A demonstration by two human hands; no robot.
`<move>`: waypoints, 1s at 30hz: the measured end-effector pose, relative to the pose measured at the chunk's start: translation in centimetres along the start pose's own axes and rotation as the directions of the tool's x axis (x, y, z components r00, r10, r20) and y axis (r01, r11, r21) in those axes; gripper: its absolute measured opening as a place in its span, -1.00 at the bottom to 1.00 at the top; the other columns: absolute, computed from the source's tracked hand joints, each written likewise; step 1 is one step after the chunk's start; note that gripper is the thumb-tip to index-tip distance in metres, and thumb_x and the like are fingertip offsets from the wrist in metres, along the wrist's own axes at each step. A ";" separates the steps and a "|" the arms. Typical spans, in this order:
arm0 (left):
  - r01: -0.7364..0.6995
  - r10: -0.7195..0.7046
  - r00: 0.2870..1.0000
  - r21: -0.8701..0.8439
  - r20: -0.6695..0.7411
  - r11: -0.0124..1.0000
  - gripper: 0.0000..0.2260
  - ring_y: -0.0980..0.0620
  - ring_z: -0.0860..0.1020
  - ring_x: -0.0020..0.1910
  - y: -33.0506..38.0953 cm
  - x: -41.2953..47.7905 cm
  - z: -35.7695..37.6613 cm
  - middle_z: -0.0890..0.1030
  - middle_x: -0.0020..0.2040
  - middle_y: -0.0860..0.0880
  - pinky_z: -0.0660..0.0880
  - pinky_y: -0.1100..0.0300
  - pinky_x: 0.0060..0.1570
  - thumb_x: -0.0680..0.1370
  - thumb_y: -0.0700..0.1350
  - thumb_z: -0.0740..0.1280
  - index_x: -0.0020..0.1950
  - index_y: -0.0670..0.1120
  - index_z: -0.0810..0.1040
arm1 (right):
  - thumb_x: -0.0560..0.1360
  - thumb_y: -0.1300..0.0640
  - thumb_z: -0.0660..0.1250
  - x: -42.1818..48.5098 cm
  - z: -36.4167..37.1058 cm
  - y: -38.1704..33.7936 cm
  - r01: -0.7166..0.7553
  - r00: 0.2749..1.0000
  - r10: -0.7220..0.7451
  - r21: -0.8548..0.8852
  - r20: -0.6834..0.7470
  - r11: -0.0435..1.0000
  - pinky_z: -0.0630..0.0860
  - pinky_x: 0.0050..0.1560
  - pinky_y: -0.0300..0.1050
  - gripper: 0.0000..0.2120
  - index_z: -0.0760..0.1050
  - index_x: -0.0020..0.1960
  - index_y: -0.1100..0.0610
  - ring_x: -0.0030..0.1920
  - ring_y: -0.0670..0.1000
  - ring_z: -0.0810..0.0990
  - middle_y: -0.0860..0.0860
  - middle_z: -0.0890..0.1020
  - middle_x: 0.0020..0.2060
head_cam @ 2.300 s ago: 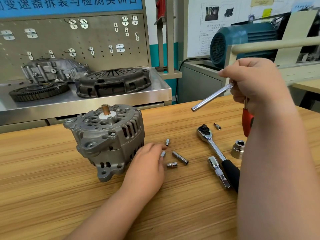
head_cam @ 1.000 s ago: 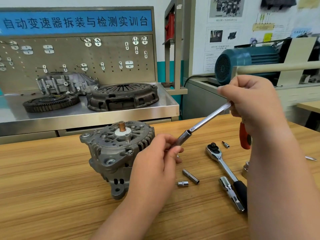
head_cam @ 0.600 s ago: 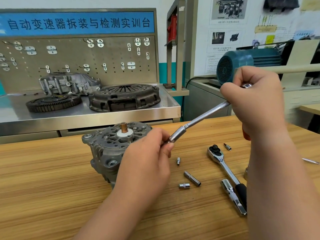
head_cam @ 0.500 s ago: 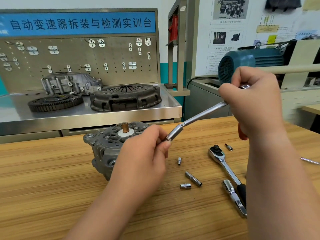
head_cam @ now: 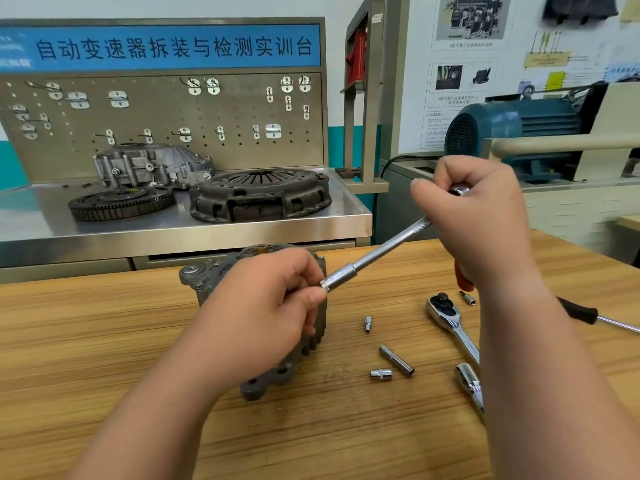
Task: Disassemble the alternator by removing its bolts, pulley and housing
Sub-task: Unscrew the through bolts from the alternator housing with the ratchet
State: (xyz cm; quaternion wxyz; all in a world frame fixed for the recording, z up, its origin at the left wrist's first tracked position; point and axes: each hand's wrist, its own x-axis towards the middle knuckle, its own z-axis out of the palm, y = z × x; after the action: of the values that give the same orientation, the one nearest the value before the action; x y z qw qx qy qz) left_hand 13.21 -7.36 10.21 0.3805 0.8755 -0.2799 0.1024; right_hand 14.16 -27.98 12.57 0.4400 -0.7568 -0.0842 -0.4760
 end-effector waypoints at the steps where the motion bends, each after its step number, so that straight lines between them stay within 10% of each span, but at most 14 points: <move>1: 0.012 -0.012 1.000 -0.027 0.007 1.000 -0.82 0.14 0.59 -0.43 -0.1 0.0 -0.2 0.57 -0.48 0.11 0.50 0.24 -0.36 0.57 -0.23 0.28 -0.20 -0.02 0.49 | 0.40 0.32 0.33 0.0 0.2 0.0 -0.004 1.000 0.004 0.009 -0.003 1.000 0.18 -0.44 -0.33 -0.64 0.20 -0.43 0.25 -0.45 -0.14 0.20 -0.08 0.20 -0.54; 13: 0.054 -0.054 0.985 -0.005 -0.165 0.999 -0.77 0.35 0.57 -0.14 -4.1 -0.1 -5.0 0.65 -0.23 0.30 0.40 0.42 -0.22 0.54 -0.09 0.34 -0.23 0.23 0.62 | 0.43 0.21 0.34 0.7 4.2 -3.2 0.035 0.999 -0.031 -0.140 0.036 0.990 0.28 -0.45 -0.31 -0.66 0.30 -0.45 0.18 -0.49 -0.12 0.28 -0.07 0.29 -0.58; 30: 0.103 -0.103 0.995 -0.024 -0.003 0.994 -0.81 0.24 0.59 -0.07 -5.9 0.6 -4.0 0.66 -0.11 0.19 0.52 0.35 -0.03 0.50 -0.18 0.43 -0.12 0.14 0.67 | 0.39 0.20 0.29 3.0 6.0 -6.2 0.198 0.969 -0.099 -0.476 0.226 0.857 0.24 -0.42 -0.19 -0.71 0.28 -0.45 0.11 -0.47 -0.01 0.28 -0.02 0.33 -0.55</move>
State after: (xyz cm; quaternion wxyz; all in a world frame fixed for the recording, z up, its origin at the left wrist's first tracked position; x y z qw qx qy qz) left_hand 17.16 -1.48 9.58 0.3963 0.8839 -0.2347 0.0810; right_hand 16.25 -20.66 17.65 0.1829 -0.8779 -0.0599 -0.4385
